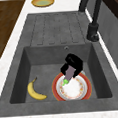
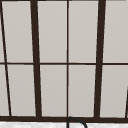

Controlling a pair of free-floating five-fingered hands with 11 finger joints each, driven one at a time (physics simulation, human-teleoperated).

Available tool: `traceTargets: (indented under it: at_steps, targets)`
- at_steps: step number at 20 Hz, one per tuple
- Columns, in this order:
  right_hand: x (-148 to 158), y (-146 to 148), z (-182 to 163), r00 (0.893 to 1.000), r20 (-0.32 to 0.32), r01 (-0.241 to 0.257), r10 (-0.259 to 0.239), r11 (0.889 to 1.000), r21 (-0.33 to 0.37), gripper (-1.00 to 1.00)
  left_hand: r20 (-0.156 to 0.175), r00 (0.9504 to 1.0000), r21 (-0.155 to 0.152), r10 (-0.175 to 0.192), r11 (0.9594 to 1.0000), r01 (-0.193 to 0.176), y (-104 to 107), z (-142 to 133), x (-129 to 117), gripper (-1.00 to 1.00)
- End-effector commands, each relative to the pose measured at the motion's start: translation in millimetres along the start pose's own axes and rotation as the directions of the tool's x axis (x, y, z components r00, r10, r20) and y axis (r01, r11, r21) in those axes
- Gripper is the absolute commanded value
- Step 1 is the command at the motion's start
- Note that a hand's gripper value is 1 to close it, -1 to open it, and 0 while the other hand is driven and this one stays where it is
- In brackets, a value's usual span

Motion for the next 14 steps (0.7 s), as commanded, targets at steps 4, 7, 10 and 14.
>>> traceTargets:
  at_steps: [4, 7, 10, 14]
  targets:
    - [0.0, 0.0, 0.0, 1.0, 0.0, 0.0, 0.0, 1.0, 0.0, 0.0, 0.002, 1.0, -0.001, -0.001, 1.0, 0.001, 44.7, 21.3, 39.8, 1.0]
    - [0.0, 0.0, 0.0, 1.0, 0.0, 0.0, 0.0, 1.0, 0.0, 0.0, 0.009, 1.0, -0.006, -0.003, 1.0, 0.003, 65.0, 36.5, 57.7, 1.0]
    - [0.0, 0.0, 0.0, 1.0, 0.0, 0.0, 0.0, 1.0, 0.0, 0.0, 0.007, 1.0, -0.003, -0.001, 1.0, 0.001, 85.8, 50.0, 74.1, 1.0]
    - [0.0, 0.0, 0.0, 1.0, 0.0, 0.0, 0.0, 1.0, 0.0, 0.0, -0.011, 0.9999, 0.009, 0.001, 1.0, -0.001, 113.0, 70.3, 97.1, 1.0]
